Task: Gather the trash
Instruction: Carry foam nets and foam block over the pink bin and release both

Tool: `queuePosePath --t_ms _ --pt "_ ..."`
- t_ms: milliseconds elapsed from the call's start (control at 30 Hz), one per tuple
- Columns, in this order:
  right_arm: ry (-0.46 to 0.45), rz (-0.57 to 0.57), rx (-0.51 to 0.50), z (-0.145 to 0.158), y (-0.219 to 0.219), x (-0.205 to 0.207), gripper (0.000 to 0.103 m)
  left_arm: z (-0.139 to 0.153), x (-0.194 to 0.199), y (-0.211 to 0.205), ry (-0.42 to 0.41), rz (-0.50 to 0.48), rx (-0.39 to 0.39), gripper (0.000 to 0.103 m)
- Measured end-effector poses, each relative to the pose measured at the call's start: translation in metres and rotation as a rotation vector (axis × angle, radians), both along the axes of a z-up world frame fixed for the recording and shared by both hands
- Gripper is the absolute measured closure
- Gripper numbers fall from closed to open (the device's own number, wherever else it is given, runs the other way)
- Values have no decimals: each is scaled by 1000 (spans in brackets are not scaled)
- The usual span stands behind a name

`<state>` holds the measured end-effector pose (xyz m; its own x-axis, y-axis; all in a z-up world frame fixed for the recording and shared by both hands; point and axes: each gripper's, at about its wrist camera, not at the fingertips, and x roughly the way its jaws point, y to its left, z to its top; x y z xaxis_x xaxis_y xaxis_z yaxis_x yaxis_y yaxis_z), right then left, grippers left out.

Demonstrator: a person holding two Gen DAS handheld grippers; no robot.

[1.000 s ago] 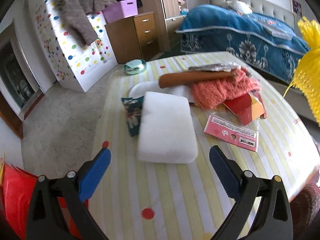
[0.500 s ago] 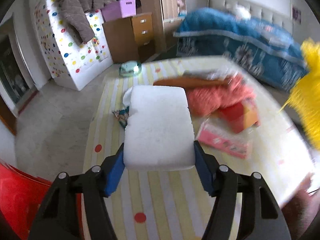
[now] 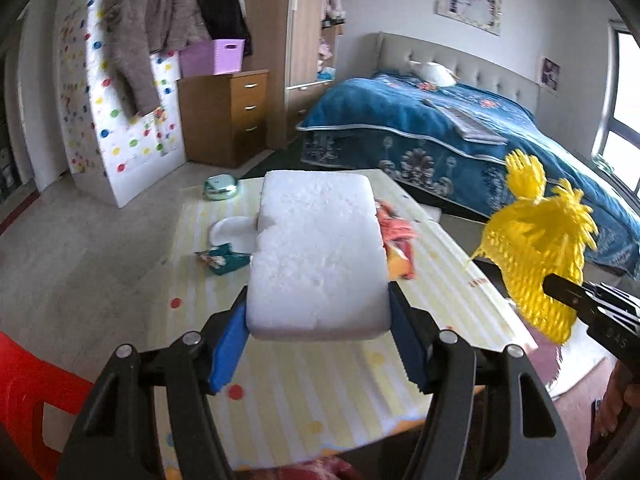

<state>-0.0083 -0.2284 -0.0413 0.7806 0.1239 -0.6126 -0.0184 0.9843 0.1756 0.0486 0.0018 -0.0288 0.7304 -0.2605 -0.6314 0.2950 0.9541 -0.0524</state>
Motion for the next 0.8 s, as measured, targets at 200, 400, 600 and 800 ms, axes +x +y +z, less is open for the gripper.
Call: queuePosePath --t_ms 200,400,600,800 --pt "-3 -61 -5 2 -24 -23 84 -6 -19 -48 3 -117 20 39" --pt "3 -165 -17 1 -64 -52 84 -9 -28 -108 3 -272 49 39" --pt "32 -298 -21 -10 -112 -85 83 -6 -31 -179 -28 -426 63 39" --pt "58 -419 -7 -22 -158 -113 83 -20 -45 -253 -21 -582 72 38"
